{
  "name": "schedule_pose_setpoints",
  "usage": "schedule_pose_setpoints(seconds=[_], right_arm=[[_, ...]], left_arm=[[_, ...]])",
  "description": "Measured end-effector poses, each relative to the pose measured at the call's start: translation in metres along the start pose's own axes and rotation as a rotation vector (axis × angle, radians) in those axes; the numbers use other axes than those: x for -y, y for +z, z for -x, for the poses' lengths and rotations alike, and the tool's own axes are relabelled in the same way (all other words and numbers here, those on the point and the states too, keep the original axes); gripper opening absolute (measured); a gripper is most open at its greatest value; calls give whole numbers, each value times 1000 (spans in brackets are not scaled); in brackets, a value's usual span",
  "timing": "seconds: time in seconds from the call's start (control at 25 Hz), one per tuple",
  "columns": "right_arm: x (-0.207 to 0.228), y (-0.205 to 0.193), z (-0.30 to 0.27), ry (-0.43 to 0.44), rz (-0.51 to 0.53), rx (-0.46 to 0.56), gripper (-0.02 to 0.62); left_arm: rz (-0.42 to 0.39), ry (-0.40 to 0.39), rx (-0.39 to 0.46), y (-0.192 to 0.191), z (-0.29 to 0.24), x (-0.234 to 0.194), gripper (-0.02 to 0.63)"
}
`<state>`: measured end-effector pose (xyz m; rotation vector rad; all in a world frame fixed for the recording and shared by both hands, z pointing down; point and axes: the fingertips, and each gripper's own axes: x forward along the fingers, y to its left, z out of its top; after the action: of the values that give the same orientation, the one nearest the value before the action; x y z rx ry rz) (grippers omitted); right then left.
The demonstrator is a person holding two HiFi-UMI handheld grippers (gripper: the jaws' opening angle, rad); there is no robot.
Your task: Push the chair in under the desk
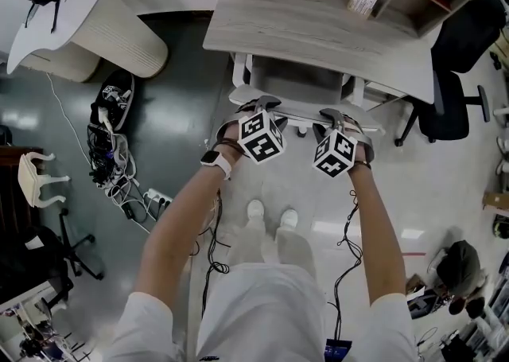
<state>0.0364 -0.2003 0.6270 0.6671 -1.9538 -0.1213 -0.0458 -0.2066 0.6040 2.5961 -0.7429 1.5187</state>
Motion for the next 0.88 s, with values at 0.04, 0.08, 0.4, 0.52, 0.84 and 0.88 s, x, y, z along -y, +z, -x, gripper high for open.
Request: schedule_pose_setpoints(seconds=[0.04,0.08,0.4,0.52,0.84,0.88], right_arm=[[4,1,-3,-2,1,0,141],[9,1,-5,-5,3,-1,141],[44,6,-25,-14,10,-9,140],[56,7,-32,-25,17,-10,138],[76,14,-45,-43,56,-11,133],[76,15,-45,-45,61,-10,132]], left_arm=[[-1,4,2,2,-2,-4,175],[-2,7,4,3,-5,-9,175],[-14,20,10,17,-23,-44,176],[-5,21,11,22,-29,-55,178],[-8,29,8,28,-38,-80,184],[-10,28,9,27,-38,-81,184]])
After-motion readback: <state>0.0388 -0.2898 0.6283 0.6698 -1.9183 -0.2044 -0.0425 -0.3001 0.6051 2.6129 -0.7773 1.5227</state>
